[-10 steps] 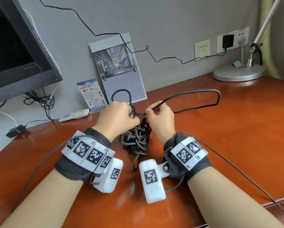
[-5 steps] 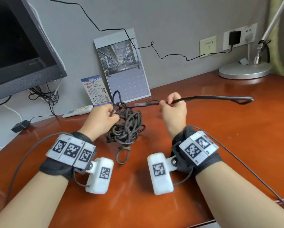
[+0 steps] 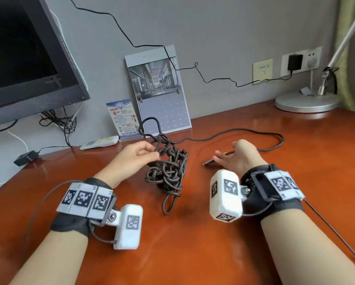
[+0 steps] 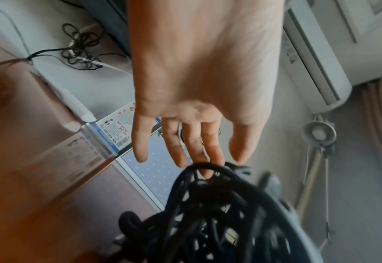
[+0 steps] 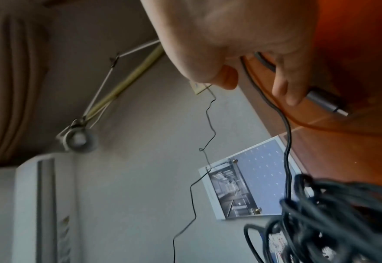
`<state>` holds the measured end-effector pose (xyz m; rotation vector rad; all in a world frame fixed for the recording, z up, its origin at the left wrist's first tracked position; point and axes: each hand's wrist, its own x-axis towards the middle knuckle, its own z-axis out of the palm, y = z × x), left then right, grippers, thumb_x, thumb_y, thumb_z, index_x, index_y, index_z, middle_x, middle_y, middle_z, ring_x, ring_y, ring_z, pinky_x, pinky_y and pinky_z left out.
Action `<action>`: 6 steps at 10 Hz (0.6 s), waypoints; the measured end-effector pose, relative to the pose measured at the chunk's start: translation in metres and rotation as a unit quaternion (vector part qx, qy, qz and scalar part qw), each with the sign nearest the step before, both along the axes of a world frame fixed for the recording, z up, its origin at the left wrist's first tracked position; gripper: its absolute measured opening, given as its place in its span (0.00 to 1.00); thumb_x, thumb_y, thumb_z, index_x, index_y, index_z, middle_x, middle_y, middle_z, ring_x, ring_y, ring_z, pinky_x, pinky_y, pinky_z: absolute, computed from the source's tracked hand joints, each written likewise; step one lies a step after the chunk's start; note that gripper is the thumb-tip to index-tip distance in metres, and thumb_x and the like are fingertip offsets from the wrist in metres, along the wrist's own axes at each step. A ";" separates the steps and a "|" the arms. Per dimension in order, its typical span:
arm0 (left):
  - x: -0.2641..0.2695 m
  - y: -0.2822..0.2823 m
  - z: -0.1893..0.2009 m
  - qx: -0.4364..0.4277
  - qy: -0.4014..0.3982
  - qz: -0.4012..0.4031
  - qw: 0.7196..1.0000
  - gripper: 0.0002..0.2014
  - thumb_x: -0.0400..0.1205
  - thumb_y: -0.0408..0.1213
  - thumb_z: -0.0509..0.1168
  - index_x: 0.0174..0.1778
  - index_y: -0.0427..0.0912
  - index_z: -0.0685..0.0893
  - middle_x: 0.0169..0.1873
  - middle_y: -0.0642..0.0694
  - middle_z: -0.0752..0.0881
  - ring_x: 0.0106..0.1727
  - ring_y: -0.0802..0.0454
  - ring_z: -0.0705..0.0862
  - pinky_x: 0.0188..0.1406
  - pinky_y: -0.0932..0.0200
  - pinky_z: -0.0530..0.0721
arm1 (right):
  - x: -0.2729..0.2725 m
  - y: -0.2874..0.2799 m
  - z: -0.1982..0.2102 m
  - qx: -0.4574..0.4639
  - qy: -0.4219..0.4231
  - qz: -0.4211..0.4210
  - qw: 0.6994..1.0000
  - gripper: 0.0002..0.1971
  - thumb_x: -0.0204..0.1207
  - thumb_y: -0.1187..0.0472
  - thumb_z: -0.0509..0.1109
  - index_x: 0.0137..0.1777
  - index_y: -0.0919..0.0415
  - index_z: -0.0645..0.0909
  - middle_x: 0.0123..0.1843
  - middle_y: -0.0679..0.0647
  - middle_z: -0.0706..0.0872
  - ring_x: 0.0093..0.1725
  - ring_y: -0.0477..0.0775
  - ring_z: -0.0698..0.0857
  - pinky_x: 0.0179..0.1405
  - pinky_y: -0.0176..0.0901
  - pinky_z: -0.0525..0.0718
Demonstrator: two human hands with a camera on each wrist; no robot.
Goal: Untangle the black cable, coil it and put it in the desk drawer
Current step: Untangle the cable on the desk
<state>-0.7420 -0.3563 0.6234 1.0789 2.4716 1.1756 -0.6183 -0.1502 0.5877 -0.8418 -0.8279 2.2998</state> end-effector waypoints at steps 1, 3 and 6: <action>-0.001 0.005 -0.002 0.068 -0.041 0.034 0.996 0.04 0.83 0.36 0.63 0.43 0.47 0.81 0.42 0.51 0.84 0.47 0.56 0.80 0.57 0.53 0.81 | 0.000 0.001 0.005 0.111 -0.074 -0.008 0.991 0.21 0.83 0.65 0.56 0.75 0.68 0.65 0.75 0.66 0.70 0.71 0.67 0.75 0.56 0.54 0.80; -0.014 0.022 -0.001 0.184 -0.078 0.145 0.969 0.11 0.84 0.34 0.61 0.62 0.44 0.73 0.52 0.49 0.78 0.56 0.53 0.77 0.61 0.48 0.82 | -0.006 -0.023 0.014 0.364 -0.133 0.019 0.922 0.21 0.79 0.62 0.63 0.73 0.60 0.73 0.70 0.56 0.73 0.60 0.55 0.76 0.64 0.51 0.78; -0.011 0.059 0.038 0.216 -0.098 0.036 0.971 0.14 0.87 0.44 0.55 0.45 0.41 0.82 0.19 0.57 0.79 0.40 0.49 0.87 0.52 0.51 0.80 | -0.006 -0.048 0.012 0.481 -0.019 0.132 0.866 0.13 0.79 0.53 0.68 0.61 0.55 0.79 0.52 0.47 0.83 0.46 0.35 0.80 0.34 0.15 0.75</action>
